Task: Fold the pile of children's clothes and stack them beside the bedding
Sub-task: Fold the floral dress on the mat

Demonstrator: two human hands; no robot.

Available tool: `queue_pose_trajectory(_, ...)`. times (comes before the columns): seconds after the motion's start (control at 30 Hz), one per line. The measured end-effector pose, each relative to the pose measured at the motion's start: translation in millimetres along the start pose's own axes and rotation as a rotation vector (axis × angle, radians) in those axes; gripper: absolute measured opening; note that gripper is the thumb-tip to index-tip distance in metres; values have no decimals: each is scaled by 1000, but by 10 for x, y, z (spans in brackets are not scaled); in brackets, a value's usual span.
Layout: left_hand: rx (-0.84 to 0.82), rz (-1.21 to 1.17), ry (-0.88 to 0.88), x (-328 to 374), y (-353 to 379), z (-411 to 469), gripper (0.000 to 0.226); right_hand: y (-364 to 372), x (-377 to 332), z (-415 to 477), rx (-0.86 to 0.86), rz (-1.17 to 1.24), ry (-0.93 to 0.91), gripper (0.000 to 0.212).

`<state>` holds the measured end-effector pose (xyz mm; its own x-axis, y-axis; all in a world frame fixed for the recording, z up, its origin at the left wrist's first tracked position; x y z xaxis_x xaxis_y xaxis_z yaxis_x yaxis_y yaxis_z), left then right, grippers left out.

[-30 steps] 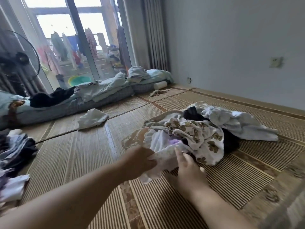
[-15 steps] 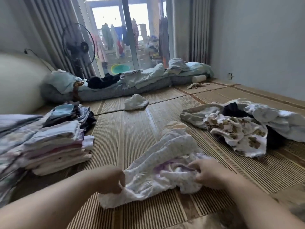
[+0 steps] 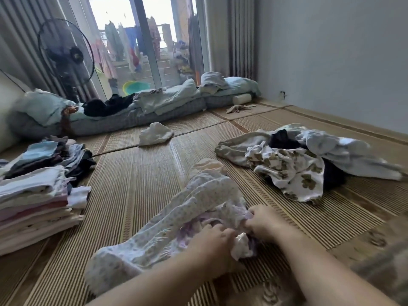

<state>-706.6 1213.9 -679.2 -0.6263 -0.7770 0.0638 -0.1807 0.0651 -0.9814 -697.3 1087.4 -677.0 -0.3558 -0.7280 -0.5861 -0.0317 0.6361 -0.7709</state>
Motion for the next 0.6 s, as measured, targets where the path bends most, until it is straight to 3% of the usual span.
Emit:
queue_pose_trajectory(0.1,69,-38,58,-77,-131,-27,17,-223,48,61,147,176,0,17)
queue_pose_trajectory(0.23,-33,21,228,-166,-189,-224,3,-391,58,92,243,612,-19,25)
queue_pose_trajectory(0.43,-110,-44,251,-263,-276,-556,33,-431,-219,-61,201,941,-67,16)
queue_pose_trajectory(0.47,-63,-95,211,-286,-368,-579,35,-426,-311,-109,162,970,-99,17)
queue_pose_trajectory(0.53,199,-175,153,-288,-760,-610,30,-415,-520,-220,60,994,-186,17)
queue_pose_trajectory(0.6,480,-229,127,-253,-1172,-678,54,-385,-744,-369,-62,961,-278,17)
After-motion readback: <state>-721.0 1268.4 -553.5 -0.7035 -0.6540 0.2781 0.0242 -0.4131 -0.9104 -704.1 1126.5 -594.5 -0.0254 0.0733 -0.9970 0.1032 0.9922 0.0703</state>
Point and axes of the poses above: each hand's wrist, its own z-axis towards the middle knuckle, its own y-axis out of the palm, x = y × z, the point moved 10 cm from there along z, towards the middle knuckle, and after that the axes turned 1 degree about -y, right-handed, at the moved point
